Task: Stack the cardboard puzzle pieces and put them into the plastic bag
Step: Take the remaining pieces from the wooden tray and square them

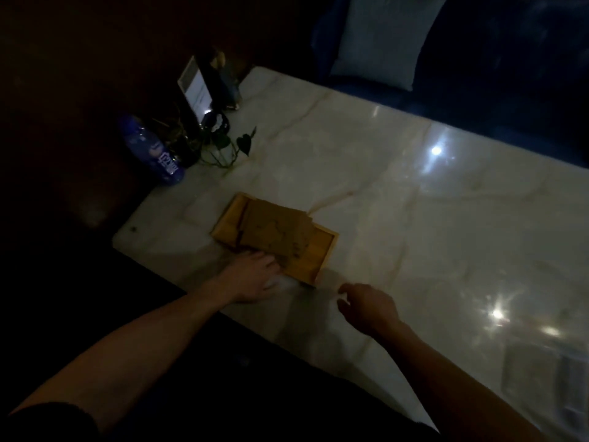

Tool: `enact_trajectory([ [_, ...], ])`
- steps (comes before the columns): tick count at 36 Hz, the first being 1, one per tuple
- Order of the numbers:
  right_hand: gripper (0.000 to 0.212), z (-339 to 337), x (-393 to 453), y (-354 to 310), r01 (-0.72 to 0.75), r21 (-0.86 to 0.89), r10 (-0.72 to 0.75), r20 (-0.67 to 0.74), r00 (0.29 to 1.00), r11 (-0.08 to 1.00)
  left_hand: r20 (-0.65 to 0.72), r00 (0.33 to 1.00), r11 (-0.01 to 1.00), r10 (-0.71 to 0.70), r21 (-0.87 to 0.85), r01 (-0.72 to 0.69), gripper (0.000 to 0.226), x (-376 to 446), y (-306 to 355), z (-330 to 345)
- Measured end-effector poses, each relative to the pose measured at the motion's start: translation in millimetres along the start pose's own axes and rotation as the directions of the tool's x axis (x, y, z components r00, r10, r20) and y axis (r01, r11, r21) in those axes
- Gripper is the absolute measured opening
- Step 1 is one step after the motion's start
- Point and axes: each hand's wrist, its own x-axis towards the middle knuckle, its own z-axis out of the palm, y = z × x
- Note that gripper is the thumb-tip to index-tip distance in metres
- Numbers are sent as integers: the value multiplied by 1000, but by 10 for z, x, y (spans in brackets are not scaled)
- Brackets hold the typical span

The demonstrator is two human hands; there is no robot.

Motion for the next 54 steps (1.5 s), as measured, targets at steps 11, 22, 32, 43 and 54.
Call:
enact_trajectory([
  [11, 45, -419, 765, -555, 12, 124, -11, -11, 1000, 992, -134, 904, 889, -406, -285, 357, 68, 219, -743, -122],
  [22, 27, -435, 1088, -761, -346, 755, 274, 226, 935, 557, 266, 640, 378, -721, -624, 684, 75, 614, -639, -181],
  [32, 8, -418, 1117, -818, -488, 866, 237, 454, 859, 106, 315, 629, 271, -711, -702, 658, 68, 781, -514, -145],
  [43, 21, -431, 1065, -655, -468, 884, 189, 457, 869, 14, 481, 561, -89, -674, -807, 584, 74, 811, -521, -268],
  [54, 51, -340, 647, -304, -240, 895, 306, 124, 944, 375, 412, 685, -1, -601, -858, 514, 97, 658, -204, -406],
])
